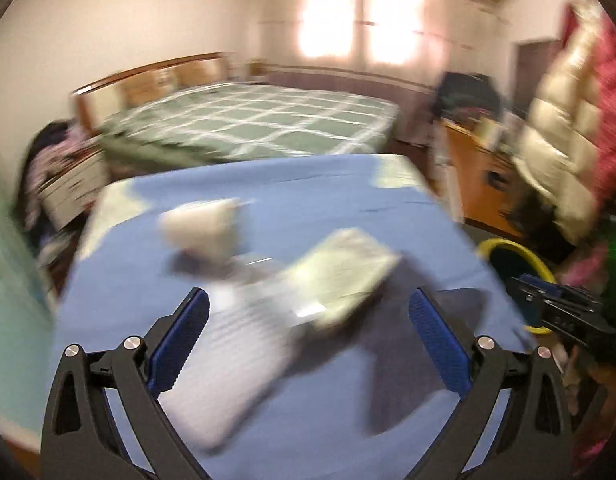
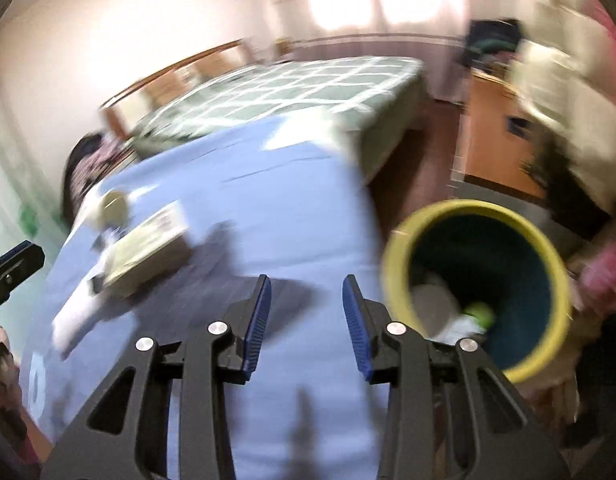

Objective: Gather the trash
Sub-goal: 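Grasp the crumpled white wrapper with the right tool, then carry the wrapper over the bin and open the right tool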

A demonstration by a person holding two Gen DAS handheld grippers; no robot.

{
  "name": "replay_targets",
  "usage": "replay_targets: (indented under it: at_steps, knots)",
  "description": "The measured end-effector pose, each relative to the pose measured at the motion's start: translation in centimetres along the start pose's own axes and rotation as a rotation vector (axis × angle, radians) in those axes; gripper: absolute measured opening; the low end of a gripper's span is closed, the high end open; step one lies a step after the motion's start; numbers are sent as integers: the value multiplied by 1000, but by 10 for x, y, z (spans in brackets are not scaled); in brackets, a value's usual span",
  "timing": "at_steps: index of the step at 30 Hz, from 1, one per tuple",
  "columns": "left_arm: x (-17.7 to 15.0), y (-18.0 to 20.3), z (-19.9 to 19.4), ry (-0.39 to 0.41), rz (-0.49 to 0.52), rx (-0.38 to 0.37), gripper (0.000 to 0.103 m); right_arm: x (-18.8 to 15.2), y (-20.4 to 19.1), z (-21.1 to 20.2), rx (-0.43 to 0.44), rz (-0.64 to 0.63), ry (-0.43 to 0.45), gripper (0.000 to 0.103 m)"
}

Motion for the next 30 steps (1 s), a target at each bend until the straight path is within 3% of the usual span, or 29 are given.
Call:
replay_targets:
  at_steps: [6, 9, 13, 19, 22, 23, 30]
  knots:
    - [-28, -101, -33, 26, -140, 158, 98, 7, -107, 26, 118, -187, -26, 36]
    - [-37, -127, -42, 41, -175, 180, 98, 11, -154, 35, 153, -262, -22, 36]
    - [-43, -141, -44, 46, -185, 161, 98, 14, -194, 57, 136, -333, -43, 36]
    - [-48, -131, -36, 31, -184, 137, 98, 2, -211, 78, 77, -392, -71, 35]
    - [-48, -128, -31, 23, -186, 135, 98, 1, -213, 80, 45, -410, -55, 23]
    - [-49, -127, -30, 20, -186, 136, 98, 2, -214, 81, 53, -406, -56, 15]
    - [-49, -127, -22, 8, -183, 137, 98, 10, -200, 68, 165, -308, -65, 12]
Point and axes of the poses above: each gripper's, at about its wrist camera, not at the fingertips, and z roughly the way its jaws point, y to its right, x to its top, the point moved 3 cm from there along z, roughly the way its jaws point, and after that the axes turned 1 degree about -x, right-handed, at the moved point
